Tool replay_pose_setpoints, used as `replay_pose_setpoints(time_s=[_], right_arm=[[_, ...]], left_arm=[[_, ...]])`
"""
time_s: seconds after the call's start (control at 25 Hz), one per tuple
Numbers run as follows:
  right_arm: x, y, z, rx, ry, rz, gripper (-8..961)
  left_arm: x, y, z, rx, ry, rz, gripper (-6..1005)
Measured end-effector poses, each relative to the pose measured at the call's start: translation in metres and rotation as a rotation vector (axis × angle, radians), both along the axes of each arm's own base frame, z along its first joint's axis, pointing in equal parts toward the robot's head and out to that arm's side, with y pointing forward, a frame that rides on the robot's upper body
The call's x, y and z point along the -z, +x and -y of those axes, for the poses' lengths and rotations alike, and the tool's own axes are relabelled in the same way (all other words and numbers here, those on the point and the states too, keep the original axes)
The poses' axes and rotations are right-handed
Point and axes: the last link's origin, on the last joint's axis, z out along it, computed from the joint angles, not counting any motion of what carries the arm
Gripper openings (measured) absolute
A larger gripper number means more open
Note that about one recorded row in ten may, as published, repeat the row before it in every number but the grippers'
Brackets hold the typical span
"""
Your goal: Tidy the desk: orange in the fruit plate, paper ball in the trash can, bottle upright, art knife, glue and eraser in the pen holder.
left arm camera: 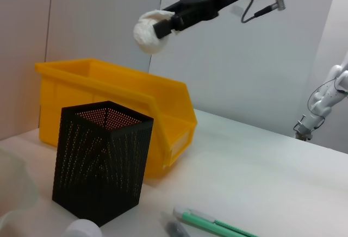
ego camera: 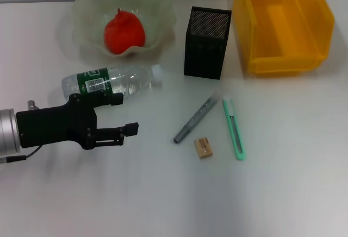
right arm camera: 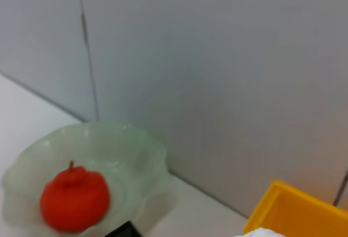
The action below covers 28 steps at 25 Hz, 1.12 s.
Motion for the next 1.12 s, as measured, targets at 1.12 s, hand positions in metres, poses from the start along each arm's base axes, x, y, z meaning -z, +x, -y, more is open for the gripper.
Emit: replay_pose_setpoints(time_s=[1.12], right_arm=[[0.052,0.048,-0.029,0.091,0.098,0.017,541]], left_arm=[[0.004,-0.001,-0.001,0.000,-0.002,-0.022,842]])
